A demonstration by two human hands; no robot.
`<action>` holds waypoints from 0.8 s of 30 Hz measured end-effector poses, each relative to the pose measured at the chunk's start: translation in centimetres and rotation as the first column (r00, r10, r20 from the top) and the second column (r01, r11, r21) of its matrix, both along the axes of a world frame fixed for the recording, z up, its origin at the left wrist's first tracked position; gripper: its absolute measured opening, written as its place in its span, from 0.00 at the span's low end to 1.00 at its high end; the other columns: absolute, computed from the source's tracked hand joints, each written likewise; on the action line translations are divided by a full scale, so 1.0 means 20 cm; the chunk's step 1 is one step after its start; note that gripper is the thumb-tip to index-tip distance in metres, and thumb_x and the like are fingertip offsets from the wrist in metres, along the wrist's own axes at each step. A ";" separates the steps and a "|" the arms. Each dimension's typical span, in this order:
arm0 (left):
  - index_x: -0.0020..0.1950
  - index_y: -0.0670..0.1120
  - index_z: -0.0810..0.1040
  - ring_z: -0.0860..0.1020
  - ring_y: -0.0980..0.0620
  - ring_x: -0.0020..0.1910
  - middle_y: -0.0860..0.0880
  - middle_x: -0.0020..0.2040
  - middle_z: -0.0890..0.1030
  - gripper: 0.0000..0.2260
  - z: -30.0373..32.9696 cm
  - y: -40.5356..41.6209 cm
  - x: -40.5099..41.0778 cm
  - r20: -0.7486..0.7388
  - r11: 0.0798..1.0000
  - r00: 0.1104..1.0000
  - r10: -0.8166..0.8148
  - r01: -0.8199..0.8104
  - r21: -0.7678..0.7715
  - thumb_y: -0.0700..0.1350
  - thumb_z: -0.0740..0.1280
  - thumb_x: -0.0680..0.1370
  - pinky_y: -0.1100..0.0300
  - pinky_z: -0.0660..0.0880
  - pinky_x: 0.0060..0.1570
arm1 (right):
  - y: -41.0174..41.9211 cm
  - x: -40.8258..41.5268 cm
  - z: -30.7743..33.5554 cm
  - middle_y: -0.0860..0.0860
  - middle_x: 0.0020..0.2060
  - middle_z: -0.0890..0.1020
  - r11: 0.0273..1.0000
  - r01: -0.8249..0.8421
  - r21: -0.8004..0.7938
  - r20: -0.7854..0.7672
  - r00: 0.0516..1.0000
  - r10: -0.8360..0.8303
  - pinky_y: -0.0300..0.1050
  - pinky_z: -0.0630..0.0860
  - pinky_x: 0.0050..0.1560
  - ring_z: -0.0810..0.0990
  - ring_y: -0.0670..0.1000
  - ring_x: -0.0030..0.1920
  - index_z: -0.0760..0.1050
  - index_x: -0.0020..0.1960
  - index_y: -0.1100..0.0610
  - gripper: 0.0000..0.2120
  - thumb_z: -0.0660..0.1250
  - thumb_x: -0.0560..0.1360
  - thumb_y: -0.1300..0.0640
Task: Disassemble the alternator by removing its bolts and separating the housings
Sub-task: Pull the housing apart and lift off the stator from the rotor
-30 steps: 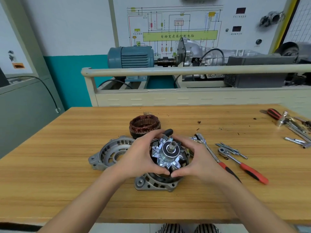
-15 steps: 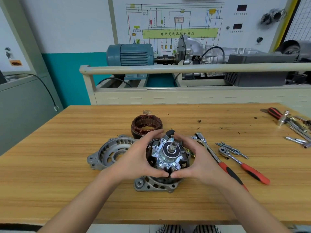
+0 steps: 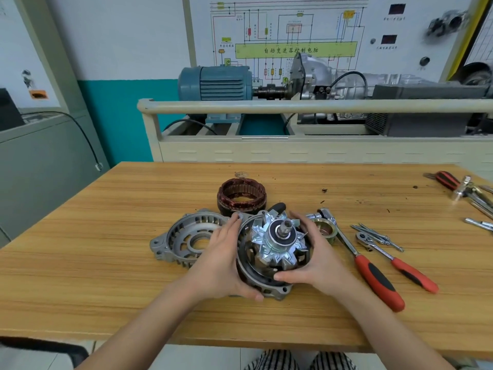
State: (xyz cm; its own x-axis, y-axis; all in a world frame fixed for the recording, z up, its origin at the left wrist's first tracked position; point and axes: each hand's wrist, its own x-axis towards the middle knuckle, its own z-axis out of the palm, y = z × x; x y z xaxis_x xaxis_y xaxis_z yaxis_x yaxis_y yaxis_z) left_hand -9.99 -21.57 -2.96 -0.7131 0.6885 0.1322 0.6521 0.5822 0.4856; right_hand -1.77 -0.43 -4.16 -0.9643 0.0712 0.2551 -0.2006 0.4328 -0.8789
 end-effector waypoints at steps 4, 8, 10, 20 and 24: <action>0.79 0.47 0.43 0.38 0.53 0.78 0.52 0.80 0.44 0.68 0.00 0.04 0.00 -0.042 1.000 0.999 0.000 0.001 0.009 0.70 0.77 0.51 0.49 0.43 0.77 | 0.01 0.01 -0.01 0.28 0.62 0.63 0.999 -0.019 -0.037 0.108 0.994 0.023 0.17 0.64 0.49 0.65 0.21 0.56 0.53 0.67 0.34 0.56 0.84 0.49 0.46; 0.79 0.49 0.44 0.42 0.58 0.77 0.52 0.79 0.46 0.67 0.01 0.04 -0.01 0.018 0.991 1.000 -0.023 0.020 0.134 0.62 0.81 0.52 0.61 0.44 0.74 | 0.02 0.01 -0.05 0.36 0.57 0.74 0.985 0.064 -0.159 0.087 0.995 -0.051 0.20 0.68 0.48 0.73 0.25 0.53 0.65 0.65 0.41 0.51 0.82 0.46 0.56; 0.79 0.48 0.44 0.45 0.57 0.77 0.52 0.79 0.48 0.67 0.01 0.04 -0.02 0.039 0.988 0.999 -0.033 0.027 0.154 0.60 0.83 0.51 0.61 0.45 0.74 | 0.03 0.01 -0.07 0.36 0.54 0.76 0.980 0.103 -0.170 0.075 0.993 -0.091 0.19 0.68 0.46 0.73 0.23 0.51 0.67 0.65 0.45 0.52 0.82 0.44 0.59; 0.70 0.48 0.68 0.74 0.60 0.65 0.57 0.64 0.77 0.52 0.01 0.13 -0.05 0.223 0.959 0.957 -0.183 0.123 0.257 0.55 0.84 0.49 0.52 0.70 0.67 | 0.12 0.07 -0.03 0.34 0.47 0.83 0.971 0.218 -0.097 0.140 0.969 -0.204 0.22 0.70 0.42 0.76 0.27 0.48 0.75 0.56 0.44 0.46 0.84 0.38 0.52; 0.68 0.50 0.70 0.75 0.61 0.63 0.59 0.62 0.79 0.49 0.03 0.15 -0.07 0.270 0.958 0.938 -0.217 0.152 0.242 0.55 0.84 0.51 0.54 0.71 0.66 | 0.12 0.07 0.00 0.36 0.48 0.83 0.976 0.195 -0.101 0.145 0.973 -0.179 0.27 0.71 0.46 0.78 0.33 0.53 0.74 0.58 0.46 0.47 0.84 0.40 0.45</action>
